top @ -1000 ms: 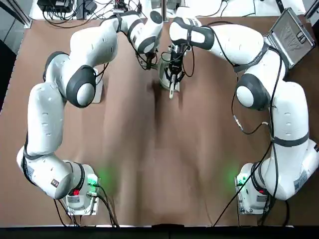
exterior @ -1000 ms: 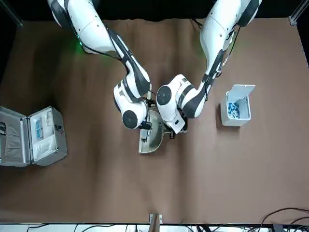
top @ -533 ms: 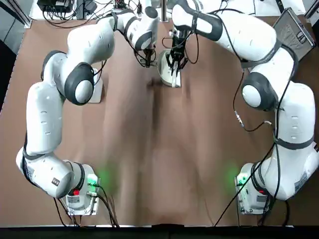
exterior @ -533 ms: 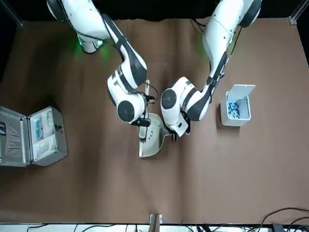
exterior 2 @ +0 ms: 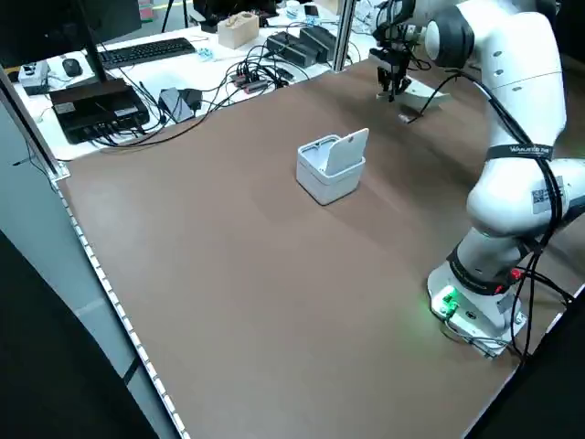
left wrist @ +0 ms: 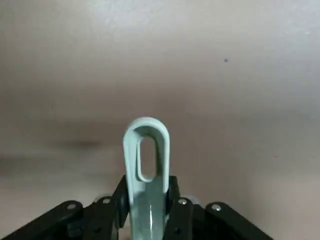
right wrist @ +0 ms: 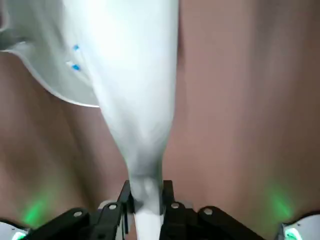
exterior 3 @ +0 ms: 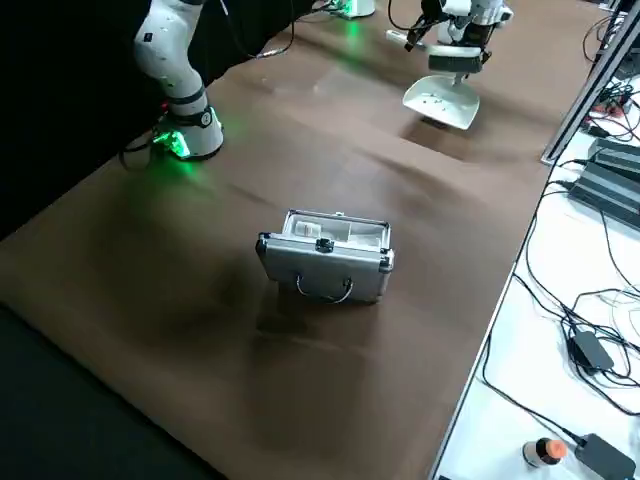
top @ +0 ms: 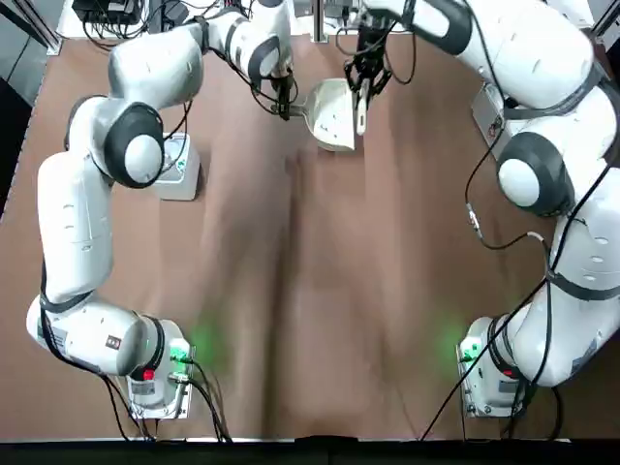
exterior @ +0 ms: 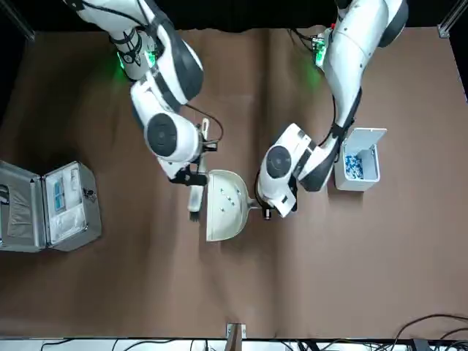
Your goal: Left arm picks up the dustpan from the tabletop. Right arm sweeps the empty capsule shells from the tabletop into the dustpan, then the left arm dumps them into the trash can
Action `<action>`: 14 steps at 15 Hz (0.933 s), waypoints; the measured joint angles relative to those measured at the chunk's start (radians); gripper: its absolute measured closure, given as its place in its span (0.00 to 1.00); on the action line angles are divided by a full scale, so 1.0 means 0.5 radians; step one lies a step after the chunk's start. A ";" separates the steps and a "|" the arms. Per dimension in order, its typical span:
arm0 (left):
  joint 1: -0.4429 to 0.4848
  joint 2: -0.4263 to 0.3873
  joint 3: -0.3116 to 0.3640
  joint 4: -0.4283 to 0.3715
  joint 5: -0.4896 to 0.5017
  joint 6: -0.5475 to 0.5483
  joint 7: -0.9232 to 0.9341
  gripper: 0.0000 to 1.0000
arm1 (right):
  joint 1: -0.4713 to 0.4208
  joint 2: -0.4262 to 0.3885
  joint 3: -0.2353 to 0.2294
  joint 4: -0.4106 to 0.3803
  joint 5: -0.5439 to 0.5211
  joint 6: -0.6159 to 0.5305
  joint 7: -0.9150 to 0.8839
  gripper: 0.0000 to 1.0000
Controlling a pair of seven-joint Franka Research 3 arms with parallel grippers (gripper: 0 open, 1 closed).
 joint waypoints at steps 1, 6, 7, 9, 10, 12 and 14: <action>0.045 -0.003 -0.029 0.007 0.000 0.000 0.034 0.67 | -0.046 -0.021 -0.001 -0.020 -0.004 -0.024 -0.028 0.73; 0.264 -0.081 -0.135 0.037 0.000 -0.092 0.259 0.67 | -0.333 -0.159 -0.008 -0.318 -0.012 -0.059 -0.398 0.73; 0.345 -0.102 -0.197 0.039 0.000 -0.139 0.324 0.67 | -0.393 -0.204 -0.010 -0.408 -0.014 -0.062 -0.493 0.73; 0.559 -0.142 -0.363 0.041 0.000 -0.230 0.462 0.67 | -0.514 -0.304 -0.011 -0.602 -0.015 -0.066 -0.687 0.73; 0.683 -0.160 -0.455 0.041 0.000 -0.278 0.533 0.67 | -0.573 -0.353 -0.012 -0.699 -0.017 -0.067 -0.776 0.73; 0.927 -0.196 -0.613 0.042 0.000 -0.404 0.712 0.67 | -0.685 -0.435 -0.013 -0.887 -0.019 -0.066 -0.943 0.73; 1.126 -0.229 -0.711 0.042 0.000 -0.530 0.914 0.67 | -0.770 -0.480 -0.014 -1.077 -0.036 -0.038 -1.050 0.73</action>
